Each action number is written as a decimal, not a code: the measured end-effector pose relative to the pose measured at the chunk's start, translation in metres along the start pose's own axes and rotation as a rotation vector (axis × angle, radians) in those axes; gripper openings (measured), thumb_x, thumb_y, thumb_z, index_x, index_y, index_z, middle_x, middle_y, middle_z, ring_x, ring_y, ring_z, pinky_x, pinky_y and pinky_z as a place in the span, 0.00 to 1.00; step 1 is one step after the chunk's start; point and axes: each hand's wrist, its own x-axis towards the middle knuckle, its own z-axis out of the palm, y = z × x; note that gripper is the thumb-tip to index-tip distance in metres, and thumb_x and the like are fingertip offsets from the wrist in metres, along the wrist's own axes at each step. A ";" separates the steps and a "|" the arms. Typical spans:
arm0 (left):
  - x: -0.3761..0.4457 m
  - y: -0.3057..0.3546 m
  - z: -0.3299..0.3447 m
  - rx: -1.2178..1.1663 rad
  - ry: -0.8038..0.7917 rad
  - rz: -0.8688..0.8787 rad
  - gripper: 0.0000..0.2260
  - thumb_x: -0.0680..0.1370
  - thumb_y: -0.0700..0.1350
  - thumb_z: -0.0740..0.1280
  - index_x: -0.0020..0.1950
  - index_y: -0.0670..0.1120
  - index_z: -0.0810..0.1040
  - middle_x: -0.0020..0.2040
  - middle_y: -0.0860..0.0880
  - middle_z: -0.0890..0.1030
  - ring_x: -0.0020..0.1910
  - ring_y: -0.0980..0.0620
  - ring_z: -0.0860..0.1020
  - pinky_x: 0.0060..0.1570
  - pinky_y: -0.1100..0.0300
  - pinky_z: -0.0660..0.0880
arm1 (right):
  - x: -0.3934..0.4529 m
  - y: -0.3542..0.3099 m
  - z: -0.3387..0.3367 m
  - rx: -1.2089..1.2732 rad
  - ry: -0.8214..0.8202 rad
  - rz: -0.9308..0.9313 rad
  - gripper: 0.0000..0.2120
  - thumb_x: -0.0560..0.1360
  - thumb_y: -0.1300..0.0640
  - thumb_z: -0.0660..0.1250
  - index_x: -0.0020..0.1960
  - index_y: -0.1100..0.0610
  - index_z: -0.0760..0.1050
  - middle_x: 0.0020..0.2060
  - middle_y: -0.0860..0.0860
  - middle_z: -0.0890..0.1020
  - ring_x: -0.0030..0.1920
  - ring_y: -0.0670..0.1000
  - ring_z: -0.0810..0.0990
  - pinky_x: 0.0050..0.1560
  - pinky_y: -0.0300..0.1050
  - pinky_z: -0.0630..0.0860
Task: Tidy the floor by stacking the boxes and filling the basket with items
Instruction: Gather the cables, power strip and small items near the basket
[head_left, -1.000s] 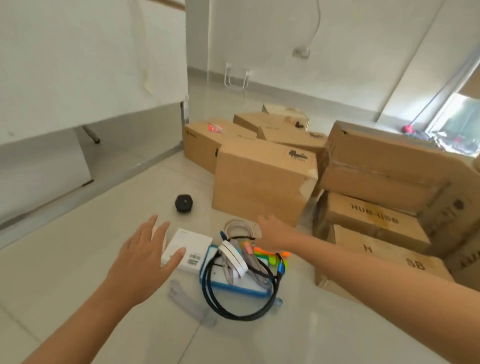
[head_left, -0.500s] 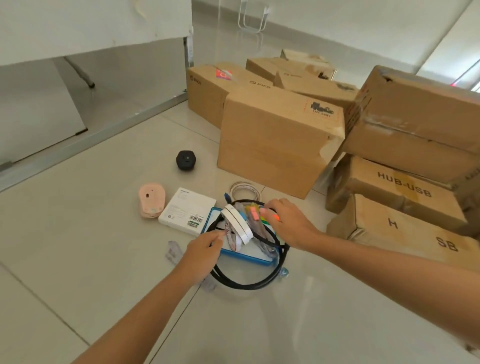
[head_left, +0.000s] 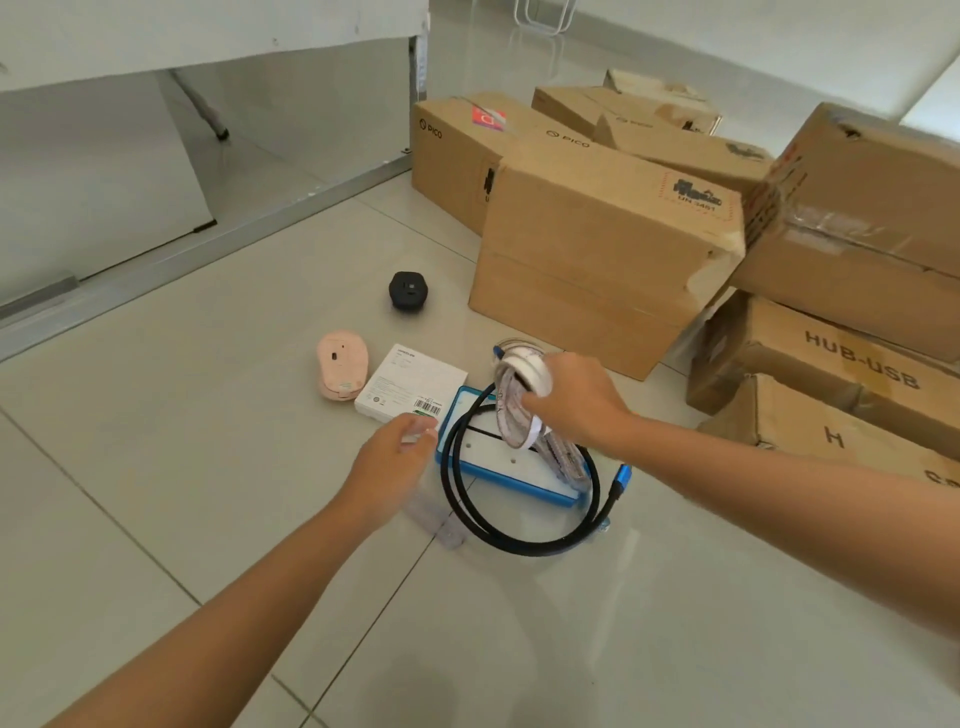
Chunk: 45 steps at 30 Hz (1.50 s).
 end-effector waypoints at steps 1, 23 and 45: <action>0.001 -0.002 -0.005 -0.032 0.012 -0.005 0.13 0.80 0.46 0.60 0.63 0.50 0.74 0.62 0.53 0.73 0.59 0.53 0.73 0.59 0.59 0.68 | 0.002 -0.001 -0.004 0.041 0.021 0.017 0.06 0.73 0.59 0.68 0.49 0.58 0.74 0.37 0.52 0.75 0.37 0.52 0.75 0.30 0.41 0.68; -0.018 -0.026 -0.027 -0.705 0.044 -0.176 0.25 0.81 0.58 0.45 0.56 0.44 0.75 0.46 0.40 0.83 0.41 0.46 0.83 0.42 0.58 0.81 | -0.023 -0.053 0.045 1.060 -0.465 0.275 0.34 0.64 0.61 0.77 0.67 0.63 0.69 0.56 0.57 0.82 0.53 0.54 0.83 0.55 0.48 0.79; -0.037 -0.010 0.005 -0.364 0.154 0.085 0.17 0.81 0.52 0.54 0.51 0.45 0.80 0.46 0.47 0.83 0.45 0.53 0.81 0.42 0.66 0.73 | -0.049 -0.040 0.053 0.935 -0.487 0.241 0.10 0.70 0.60 0.72 0.51 0.60 0.80 0.45 0.55 0.84 0.45 0.50 0.82 0.55 0.43 0.77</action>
